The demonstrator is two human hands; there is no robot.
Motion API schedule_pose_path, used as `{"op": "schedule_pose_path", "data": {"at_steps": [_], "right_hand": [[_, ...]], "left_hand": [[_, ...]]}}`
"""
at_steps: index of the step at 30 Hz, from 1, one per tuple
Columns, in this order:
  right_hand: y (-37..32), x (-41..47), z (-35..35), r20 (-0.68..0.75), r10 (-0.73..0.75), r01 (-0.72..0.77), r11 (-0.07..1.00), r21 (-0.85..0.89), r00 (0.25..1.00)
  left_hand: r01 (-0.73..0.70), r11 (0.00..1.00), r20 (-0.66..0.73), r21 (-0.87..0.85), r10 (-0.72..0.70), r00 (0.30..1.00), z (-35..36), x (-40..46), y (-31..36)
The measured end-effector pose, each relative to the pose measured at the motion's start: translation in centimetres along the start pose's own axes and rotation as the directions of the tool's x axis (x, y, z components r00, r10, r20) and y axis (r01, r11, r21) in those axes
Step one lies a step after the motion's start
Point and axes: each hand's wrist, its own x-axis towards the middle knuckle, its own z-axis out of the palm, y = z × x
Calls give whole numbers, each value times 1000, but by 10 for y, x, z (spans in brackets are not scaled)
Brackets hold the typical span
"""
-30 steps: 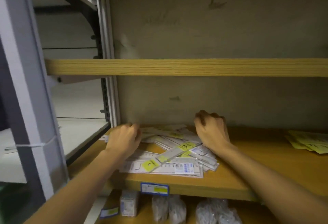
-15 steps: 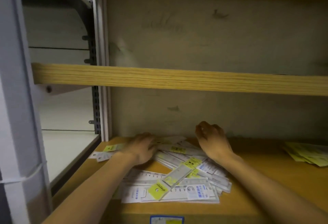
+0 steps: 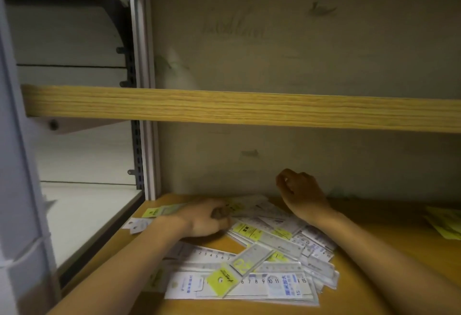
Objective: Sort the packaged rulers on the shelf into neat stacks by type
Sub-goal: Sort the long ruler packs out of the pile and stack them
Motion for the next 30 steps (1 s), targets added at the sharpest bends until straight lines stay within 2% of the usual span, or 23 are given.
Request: {"op": "schedule_pose_path", "data": {"at_steps": [4,8,14,20,27,30], "right_hand": [[1,1,2,64,-11,11,1000,14,998],[7,1,3,77,-35,33,999,26,996],[11,-3,1,69,-40,38,999,32,997],[10,-7,-6,67,-31,29,999,41,997],[18,-15,-17,53,-25,24,1000,12,998],[22,-20,-23,36,-16,17,1000,-5,999]], "left_hand": [[6,998,-32,55,-4,999,-5,-5,1],[37,999,-2,12,-37,999,-7,-11,-2],[42,998,-6,40,-42,999,-11,-22,-1],[-26,997,-32,73,28,999,-18,-36,10],[-84,981,56,175,75,996,-24,-35,19],[-104,980,41,172,98,994,-21,-34,24]]}}
